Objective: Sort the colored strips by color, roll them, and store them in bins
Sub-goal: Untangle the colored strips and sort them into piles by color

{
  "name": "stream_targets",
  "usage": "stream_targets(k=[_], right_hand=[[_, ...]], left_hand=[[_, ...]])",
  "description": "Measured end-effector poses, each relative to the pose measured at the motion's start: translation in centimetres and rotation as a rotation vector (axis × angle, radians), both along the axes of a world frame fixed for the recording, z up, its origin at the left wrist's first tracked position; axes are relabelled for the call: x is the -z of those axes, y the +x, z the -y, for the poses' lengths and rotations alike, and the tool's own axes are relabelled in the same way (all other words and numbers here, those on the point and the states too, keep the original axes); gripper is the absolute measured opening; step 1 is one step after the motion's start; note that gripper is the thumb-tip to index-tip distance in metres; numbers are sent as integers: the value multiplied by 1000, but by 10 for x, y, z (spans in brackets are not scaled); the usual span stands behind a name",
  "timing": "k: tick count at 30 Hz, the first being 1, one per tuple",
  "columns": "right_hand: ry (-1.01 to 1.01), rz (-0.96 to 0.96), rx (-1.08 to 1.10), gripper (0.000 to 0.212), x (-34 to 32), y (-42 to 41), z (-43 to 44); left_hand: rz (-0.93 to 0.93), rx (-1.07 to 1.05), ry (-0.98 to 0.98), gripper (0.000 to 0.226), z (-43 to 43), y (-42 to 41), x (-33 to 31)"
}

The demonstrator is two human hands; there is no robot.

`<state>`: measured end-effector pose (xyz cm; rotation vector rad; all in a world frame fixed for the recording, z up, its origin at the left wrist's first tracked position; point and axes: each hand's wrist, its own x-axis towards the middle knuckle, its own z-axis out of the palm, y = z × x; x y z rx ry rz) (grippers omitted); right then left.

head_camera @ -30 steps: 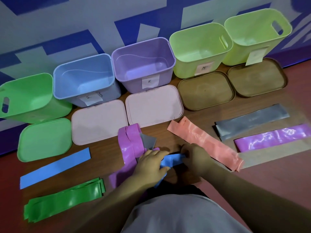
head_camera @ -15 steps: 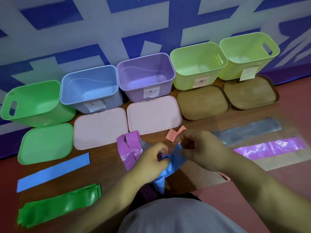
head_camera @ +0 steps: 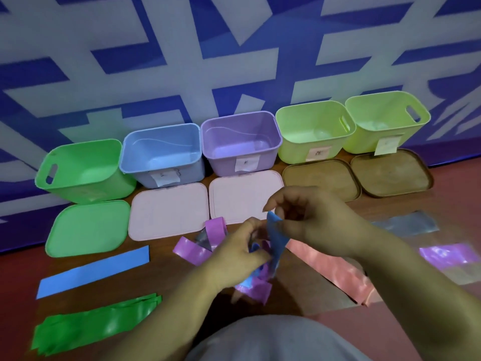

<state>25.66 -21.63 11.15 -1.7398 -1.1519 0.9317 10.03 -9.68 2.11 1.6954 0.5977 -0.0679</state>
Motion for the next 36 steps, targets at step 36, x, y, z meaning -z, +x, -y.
stream_targets(k=[36], right_hand=[[-293, -8, 92, 13, 118, -142, -155]], left_hand=[[-244, -410, 275, 35, -179, -283, 57]])
